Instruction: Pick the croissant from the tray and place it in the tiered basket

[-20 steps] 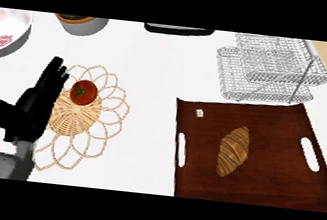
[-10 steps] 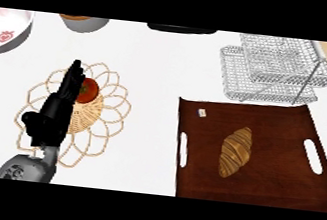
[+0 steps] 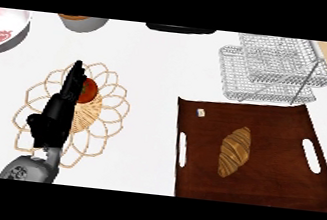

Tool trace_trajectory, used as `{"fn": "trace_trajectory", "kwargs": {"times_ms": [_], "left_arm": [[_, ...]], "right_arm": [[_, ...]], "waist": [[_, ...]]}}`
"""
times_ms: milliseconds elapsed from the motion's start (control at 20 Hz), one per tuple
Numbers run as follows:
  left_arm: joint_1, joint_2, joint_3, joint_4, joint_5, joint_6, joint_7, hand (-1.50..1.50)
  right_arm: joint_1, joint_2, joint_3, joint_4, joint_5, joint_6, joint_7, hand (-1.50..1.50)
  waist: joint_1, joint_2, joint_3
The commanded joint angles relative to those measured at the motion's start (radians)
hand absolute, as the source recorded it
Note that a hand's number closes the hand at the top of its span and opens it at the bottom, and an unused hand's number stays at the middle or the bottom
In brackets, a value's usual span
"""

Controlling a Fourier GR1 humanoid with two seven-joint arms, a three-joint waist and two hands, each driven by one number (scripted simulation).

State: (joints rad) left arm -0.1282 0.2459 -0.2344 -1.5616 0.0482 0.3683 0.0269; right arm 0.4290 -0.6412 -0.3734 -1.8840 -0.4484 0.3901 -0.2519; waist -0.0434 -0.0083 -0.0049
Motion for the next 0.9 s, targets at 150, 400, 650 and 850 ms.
{"fn": "trace_trajectory", "kwargs": {"times_ms": [150, 400, 650, 850], "left_arm": [[-0.002, -0.019, -0.02, 0.003, -0.006, -0.007, -0.005, 0.0], [0.005, 0.008, -0.017, -0.038, -0.01, -0.033, 0.012, 0.0], [-0.059, -0.032, -0.027, 0.0, -0.044, -0.02, 0.044, 0.0], [-0.034, -0.011, 0.015, 0.004, -0.006, -0.073, 0.014, 0.0]], "right_arm": [[0.058, -0.197, -0.034, -0.297, 0.306, -0.093, 0.236, -1.5], [0.044, -0.215, 0.046, -0.53, 0.363, -0.154, 0.593, -1.5], [-0.084, -0.243, 0.235, -0.653, 0.412, -0.18, 0.895, -1.5], [-0.238, -0.222, 0.43, -0.65, 0.514, -0.216, 1.029, -1.5]], "waist": [[0.023, 0.007, -0.002], [0.052, 0.009, 0.001], [0.06, 0.012, 0.003], [0.065, 0.012, 0.003]]}}
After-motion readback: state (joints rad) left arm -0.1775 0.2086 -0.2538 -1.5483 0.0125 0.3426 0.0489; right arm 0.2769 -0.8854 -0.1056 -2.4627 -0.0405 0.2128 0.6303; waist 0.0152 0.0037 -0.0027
